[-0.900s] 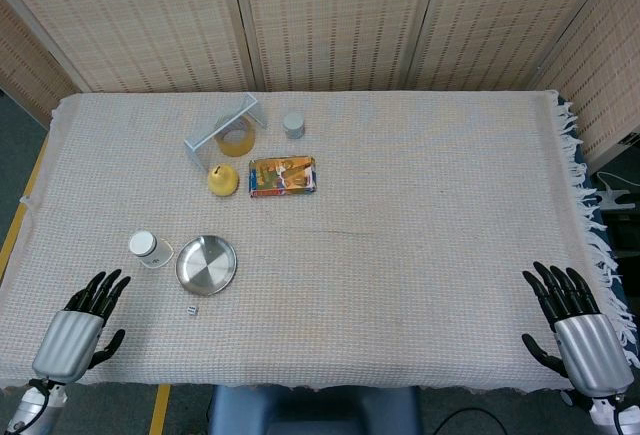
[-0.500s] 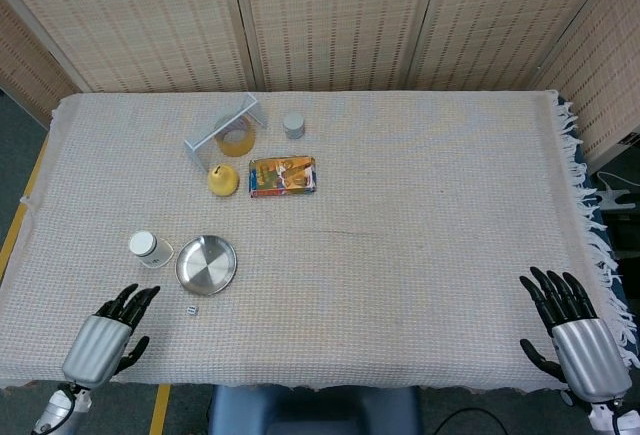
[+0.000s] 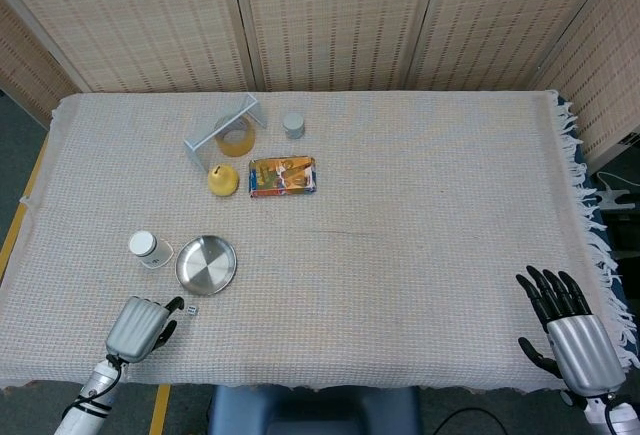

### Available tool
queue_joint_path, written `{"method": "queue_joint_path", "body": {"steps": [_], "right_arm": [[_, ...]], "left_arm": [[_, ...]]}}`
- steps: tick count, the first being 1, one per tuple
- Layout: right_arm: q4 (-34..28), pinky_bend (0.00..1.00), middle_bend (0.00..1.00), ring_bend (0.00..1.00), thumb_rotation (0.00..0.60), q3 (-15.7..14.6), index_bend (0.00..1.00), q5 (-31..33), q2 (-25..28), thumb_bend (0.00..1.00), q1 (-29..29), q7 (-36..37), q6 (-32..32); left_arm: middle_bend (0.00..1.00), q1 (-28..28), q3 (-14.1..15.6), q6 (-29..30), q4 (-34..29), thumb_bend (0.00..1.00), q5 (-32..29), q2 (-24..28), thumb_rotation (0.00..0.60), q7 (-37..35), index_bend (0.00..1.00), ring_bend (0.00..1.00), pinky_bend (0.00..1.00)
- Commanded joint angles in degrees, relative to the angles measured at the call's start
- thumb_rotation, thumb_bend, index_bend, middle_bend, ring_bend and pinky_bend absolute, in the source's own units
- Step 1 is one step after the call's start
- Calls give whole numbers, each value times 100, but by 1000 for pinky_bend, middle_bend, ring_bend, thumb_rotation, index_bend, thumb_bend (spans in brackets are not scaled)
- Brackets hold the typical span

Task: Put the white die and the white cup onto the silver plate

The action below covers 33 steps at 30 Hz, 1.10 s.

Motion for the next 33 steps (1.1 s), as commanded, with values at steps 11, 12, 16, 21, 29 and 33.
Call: {"method": "queue_joint_path", "body": {"steps": [11, 12, 16, 21, 29, 33], "right_arm": [[-28, 0, 0, 0, 600, 19, 0, 84, 17, 135, 19, -10, -72], [-24, 0, 0, 0, 600, 19, 0, 80, 17, 135, 18, -5, -68], [-20, 0, 0, 0, 600, 26, 0, 84, 20, 135, 11, 8, -50], [-25, 0, 0, 0, 600, 37, 0, 116, 25, 135, 13, 10, -63], [-35, 0, 0, 0, 600, 44, 0, 158, 25, 135, 23, -17, -106], [-43, 0, 0, 0, 600, 42, 0, 165, 23, 135, 25, -37, -121]], "left_arm": [[1000, -216, -67, -255, 491, 400, -69, -396, 600, -156, 396, 998, 1000], [1000, -226, -73, -267, 511, 400, -80, -409, 600, -156, 396, 998, 1000], [1000, -290, -83, -396, 619, 400, -145, -475, 600, -129, 406, 999, 1000], [1000, -352, -102, -515, 734, 399, -223, -551, 600, -88, 430, 998, 1000], [1000, -385, -88, -539, 765, 399, -267, -587, 600, -70, 445, 999, 1000], [1000, -400, -78, -569, 782, 399, -295, -608, 600, -66, 450, 998, 1000]]}}
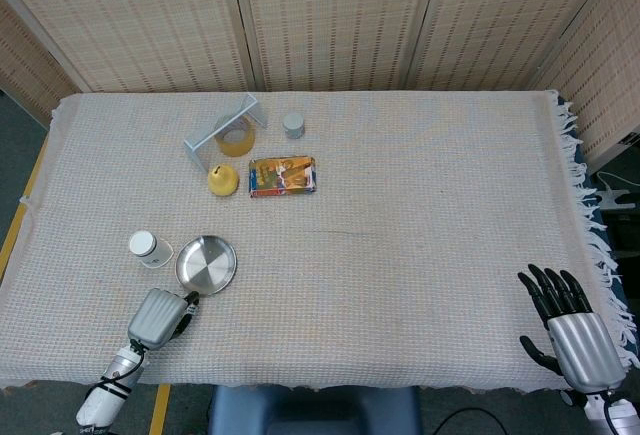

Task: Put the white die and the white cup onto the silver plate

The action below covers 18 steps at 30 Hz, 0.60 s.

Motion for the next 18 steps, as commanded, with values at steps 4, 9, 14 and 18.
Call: {"method": "queue_joint_path", "body": {"steps": [4, 9, 14, 18], "right_arm": [[-10, 0, 0, 0, 600, -4, 0, 9, -1, 135, 1, -18, -17], [-13, 0, 0, 0, 600, -1, 0, 13, 0, 135, 1, -22, -15], [-8, 0, 0, 0, 600, 8, 0, 30, -2, 135, 3, -19, -19], [-5, 0, 0, 0, 600, 10, 0, 43, -10, 135, 11, -29, -42]], "left_arm": [[1000, -34, 4, -53, 44, 400, -37, -46, 600, -33, 457, 998, 1000], [1000, -53, -11, -37, 92, 400, -45, -75, 600, -83, 516, 999, 1000], [1000, -54, -41, 34, 134, 396, -48, -94, 600, -91, 594, 1000, 1000], [1000, -88, -180, 294, -87, 396, 21, 30, 600, -173, 590, 1000, 1000]]}}
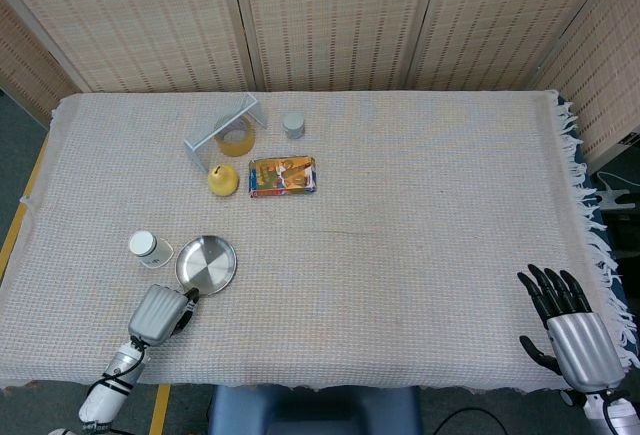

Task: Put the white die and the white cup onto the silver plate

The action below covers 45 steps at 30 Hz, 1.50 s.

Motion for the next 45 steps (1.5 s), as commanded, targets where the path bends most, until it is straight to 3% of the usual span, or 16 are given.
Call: {"method": "queue_joint_path", "body": {"steps": [1, 7, 13, 18, 23, 27, 35, 37, 39, 41, 42, 43, 45], "right_arm": [[1, 0, 0, 0, 600, 1, 0, 11, -3, 135, 5, -9, -16], [-2, 0, 0, 0, 600, 6, 0, 38, -17, 135, 14, -46, -47], [-6, 0, 0, 0, 600, 17, 0, 80, -34, 135, 22, -74, -74], [6, 0, 0, 0, 600, 59, 0, 191, -47, 135, 54, -75, -146], [7, 0, 0, 0, 600, 97, 0, 286, -51, 135, 93, -69, -217], [7, 0, 0, 0, 600, 105, 0, 314, -41, 135, 102, -59, -230], [-6, 0, 0, 0, 600, 59, 0, 212, -6, 135, 76, -8, -157], [-6, 0, 0, 0, 600, 47, 0, 175, 8, 135, 65, 17, -123], [-7, 0, 0, 0, 600, 38, 0, 153, 23, 135, 55, 46, -100], [-6, 0, 0, 0, 600, 28, 0, 122, 36, 135, 49, 60, -78], [-8, 0, 0, 0, 600, 20, 0, 107, 40, 135, 47, 63, -75], [-11, 0, 0, 0, 600, 11, 0, 94, 44, 135, 45, 65, -74], [-16, 0, 0, 0, 600, 3, 0, 83, 43, 135, 43, 57, -75]], "left_arm": [[1000, -69, -165, 162, -197, 396, 35, 104, 600, -42, 587, 1000, 1000], [1000, -457, -599, -180, -288, 396, -255, 93, 600, -28, 581, 1000, 1000], [1000, -768, -812, -731, -8, 392, -711, -170, 600, 201, 563, 1000, 1000], [1000, -878, -874, -877, 213, 386, -908, -317, 600, 244, 542, 1000, 1000], [1000, -948, -897, -991, 321, 379, -1084, -376, 600, 284, 442, 1000, 1000], [1000, -982, -887, -1140, 180, 366, -1249, -285, 600, 382, 282, 1000, 1000], [993, -837, -797, -636, -482, 348, -1057, 74, 600, 423, 228, 989, 1000], [889, -691, -710, -231, -821, 346, -788, 289, 600, 308, 219, 951, 1000], [614, -549, -609, 37, -1074, 346, -610, 531, 600, 202, 189, 879, 1000], [220, -377, -518, 175, -1408, 341, -640, 881, 600, 287, 89, 764, 979], [177, -308, -502, 200, -1572, 340, -713, 1025, 600, 312, 72, 727, 959], [96, -244, -488, 168, -1793, 337, -843, 1225, 600, 356, 33, 606, 884], [34, -180, -502, 155, -2045, 334, -1012, 1472, 600, 485, 0, 338, 710]]}}
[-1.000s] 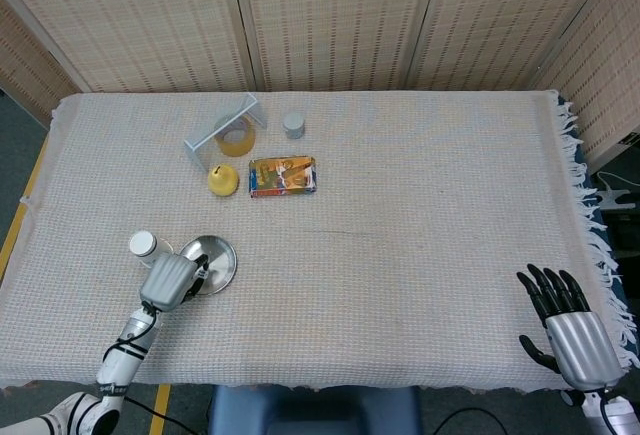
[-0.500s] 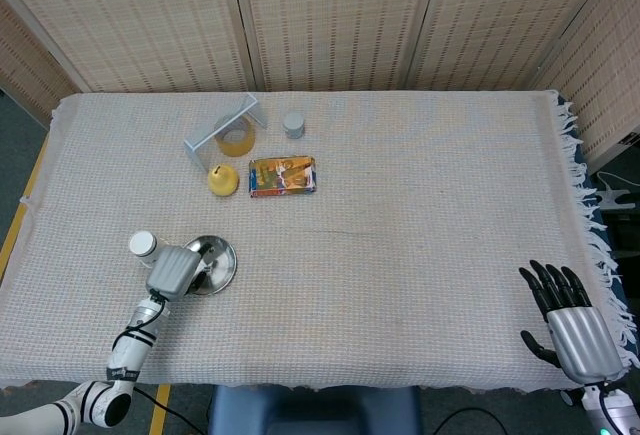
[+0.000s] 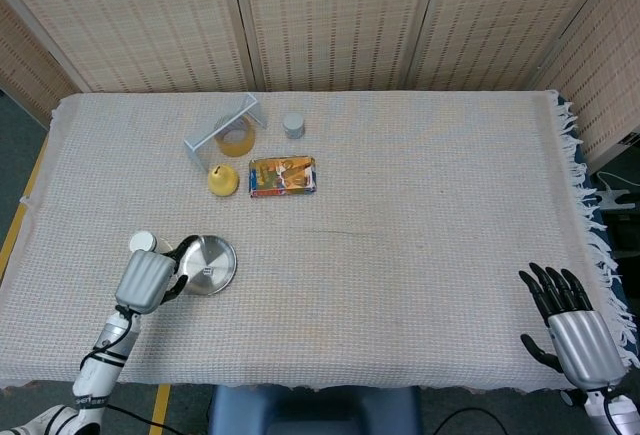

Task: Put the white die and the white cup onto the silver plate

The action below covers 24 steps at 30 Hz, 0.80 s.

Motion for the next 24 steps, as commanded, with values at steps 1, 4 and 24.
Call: {"method": "queue_joint_path", "body": {"steps": [1, 4, 24], "right_arm": [[-6, 0, 0, 0, 600, -9, 0, -15, -4, 135, -2, -9, 0], [-14, 0, 0, 0, 600, -25, 0, -48, -16, 135, -11, -33, 10], [-12, 0, 0, 0, 600, 47, 0, 128, -110, 135, 5, -191, -71]], "left_arm": [[20, 268, 54, 104, -591, 333, -284, 604, 600, 177, 0, 196, 620], [0, 265, -22, 98, -603, 326, -381, 690, 600, 141, 0, 306, 706], [204, -342, -373, -1118, 822, 335, -1468, 242, 600, 102, 146, 752, 953]]}}
